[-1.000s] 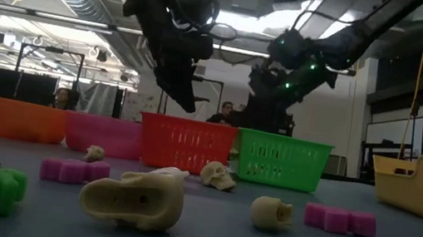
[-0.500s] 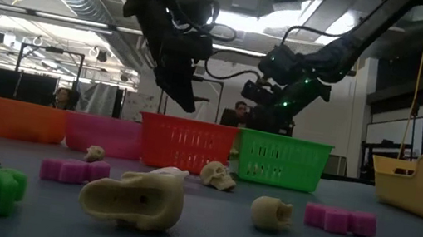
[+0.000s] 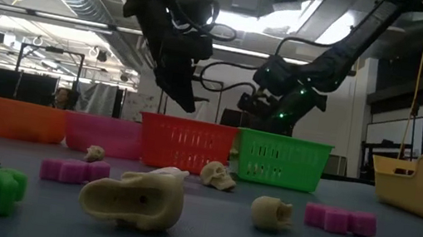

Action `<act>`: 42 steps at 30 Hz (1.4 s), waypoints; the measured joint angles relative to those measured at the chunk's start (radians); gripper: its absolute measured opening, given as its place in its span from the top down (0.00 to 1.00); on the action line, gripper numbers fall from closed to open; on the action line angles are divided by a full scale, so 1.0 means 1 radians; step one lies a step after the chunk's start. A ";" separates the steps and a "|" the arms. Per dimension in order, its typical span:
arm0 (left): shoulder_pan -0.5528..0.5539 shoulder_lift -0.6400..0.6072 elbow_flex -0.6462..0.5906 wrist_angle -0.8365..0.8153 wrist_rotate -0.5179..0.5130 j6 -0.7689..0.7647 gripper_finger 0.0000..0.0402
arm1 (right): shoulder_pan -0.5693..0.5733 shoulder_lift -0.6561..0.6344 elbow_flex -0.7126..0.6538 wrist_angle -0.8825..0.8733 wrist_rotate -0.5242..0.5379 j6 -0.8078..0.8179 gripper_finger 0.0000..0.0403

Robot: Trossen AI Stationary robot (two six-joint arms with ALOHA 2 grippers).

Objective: Sort Halloween decoration
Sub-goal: Put the pink skeleton toy into the yellow bin

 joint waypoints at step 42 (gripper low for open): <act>0.022 -0.015 0.000 -0.012 -0.004 0.001 0.70 | 0.077 -0.090 -0.004 -0.088 0.102 -0.073 0.92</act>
